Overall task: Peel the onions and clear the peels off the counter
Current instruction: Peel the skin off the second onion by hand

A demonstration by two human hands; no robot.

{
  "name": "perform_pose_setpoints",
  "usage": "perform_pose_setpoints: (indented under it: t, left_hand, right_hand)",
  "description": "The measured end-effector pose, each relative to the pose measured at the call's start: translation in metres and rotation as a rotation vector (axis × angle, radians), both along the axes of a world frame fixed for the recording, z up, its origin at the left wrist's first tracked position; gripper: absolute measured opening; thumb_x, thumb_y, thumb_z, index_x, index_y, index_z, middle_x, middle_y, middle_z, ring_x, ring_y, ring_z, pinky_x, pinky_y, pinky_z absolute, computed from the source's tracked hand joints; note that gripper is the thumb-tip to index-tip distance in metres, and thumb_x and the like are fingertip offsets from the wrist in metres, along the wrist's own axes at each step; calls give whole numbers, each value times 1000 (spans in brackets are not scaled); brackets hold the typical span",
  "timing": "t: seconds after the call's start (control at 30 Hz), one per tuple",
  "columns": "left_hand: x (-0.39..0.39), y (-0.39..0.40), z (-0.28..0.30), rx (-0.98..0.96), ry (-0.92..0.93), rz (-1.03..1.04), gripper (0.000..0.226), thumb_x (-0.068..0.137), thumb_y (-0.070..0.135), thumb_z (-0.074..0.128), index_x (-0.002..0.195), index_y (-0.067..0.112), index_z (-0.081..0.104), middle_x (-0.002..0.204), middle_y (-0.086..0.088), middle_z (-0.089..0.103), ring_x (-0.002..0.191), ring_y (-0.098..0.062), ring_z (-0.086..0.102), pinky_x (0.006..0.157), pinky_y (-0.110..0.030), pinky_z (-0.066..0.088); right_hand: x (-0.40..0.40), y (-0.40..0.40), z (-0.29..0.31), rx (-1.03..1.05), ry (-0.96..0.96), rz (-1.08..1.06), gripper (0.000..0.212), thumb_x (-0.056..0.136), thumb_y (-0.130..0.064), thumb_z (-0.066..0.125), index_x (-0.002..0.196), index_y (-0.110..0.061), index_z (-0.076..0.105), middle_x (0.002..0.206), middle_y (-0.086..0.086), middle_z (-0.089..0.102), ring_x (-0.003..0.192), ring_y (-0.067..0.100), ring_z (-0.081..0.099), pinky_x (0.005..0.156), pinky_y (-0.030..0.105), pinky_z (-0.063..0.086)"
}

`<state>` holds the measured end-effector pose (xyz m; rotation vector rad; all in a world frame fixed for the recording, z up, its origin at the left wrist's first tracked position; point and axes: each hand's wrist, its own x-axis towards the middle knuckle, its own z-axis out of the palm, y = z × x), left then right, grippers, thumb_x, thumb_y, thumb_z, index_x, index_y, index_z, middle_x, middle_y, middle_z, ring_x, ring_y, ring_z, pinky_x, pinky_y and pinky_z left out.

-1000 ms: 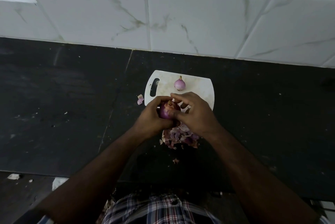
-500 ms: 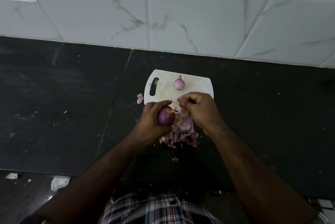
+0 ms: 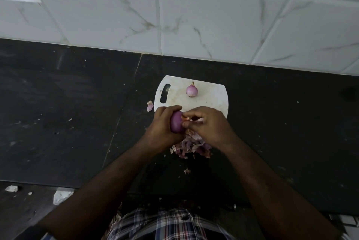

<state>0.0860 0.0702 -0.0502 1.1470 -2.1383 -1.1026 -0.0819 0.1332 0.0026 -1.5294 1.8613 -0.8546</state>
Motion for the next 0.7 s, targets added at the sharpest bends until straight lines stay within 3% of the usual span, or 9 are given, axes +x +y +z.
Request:
perform_pose_setpoints:
  t: [0.1,0.2,0.27,0.33,0.4,0.53,0.6,0.67,0.7]
  left_hand:
    - [-1,2,6,-39,8,7,82,66,9,87,139,19,52,126,3,40,110,-9,46,85,1,33]
    - [1,4,7,-130,21,33,79,68,15,88,137,20,53,124,5,40,107,-7,47,85,-3,37]
    - [1,7,6,-172,20,46,79,69,19,89,139,22,51,125,6,38,108,-8,47,85,-7,40]
    - [1,10,5,-205,23,50,80,69,20,89,139,25,50,129,4,38,111,-10,47,86,-14,46]
    - [2,11,6,-229,38,42,79,70,21,89,138,28,50,129,5,37,112,-6,45,87,-19,49]
    - [3,10,9,-224,54,32,77,72,26,88,139,28,51,127,9,36,108,3,40,85,-3,40]
    - [5,9,9,-194,65,35,78,72,28,89,139,28,50,128,7,37,109,1,42,83,1,39]
    - [6,8,9,-147,83,41,79,70,26,90,139,28,50,128,7,39,109,0,45,84,0,40]
    - [7,8,9,-122,97,45,80,70,24,90,138,28,50,128,8,40,109,3,46,85,0,41]
  right_hand:
    - [8,-2,-5,-146,119,-91,5,85,-20,75,88,-16,76,86,-6,73,82,8,66,77,28,54]
    - [16,-3,-10,-145,19,-240,9,87,-21,73,82,-13,73,76,-6,72,70,4,64,63,18,49]
    - [20,-4,-9,-33,-249,-351,11,91,-16,69,83,-10,73,75,-3,73,66,4,65,57,15,50]
    - [22,-6,-7,108,-612,-460,14,95,-13,63,87,-7,72,81,5,75,74,15,71,64,27,59]
    - [18,-6,-4,194,-836,-537,15,98,-12,57,94,-6,70,88,10,76,81,24,72,69,36,61]
    - [7,-5,-3,154,-749,-520,24,102,-19,53,90,-4,68,79,9,72,70,21,68,64,34,60]
    - [1,-3,-3,86,-712,-490,18,100,-16,57,90,-5,69,77,9,70,69,20,66,61,31,58]
    - [-5,0,-7,20,-643,-375,13,94,-4,63,98,-14,72,87,6,74,80,18,71,72,30,60]
    - [-8,2,-9,6,-586,-279,27,91,1,64,103,-21,72,96,2,75,91,13,72,79,29,59]
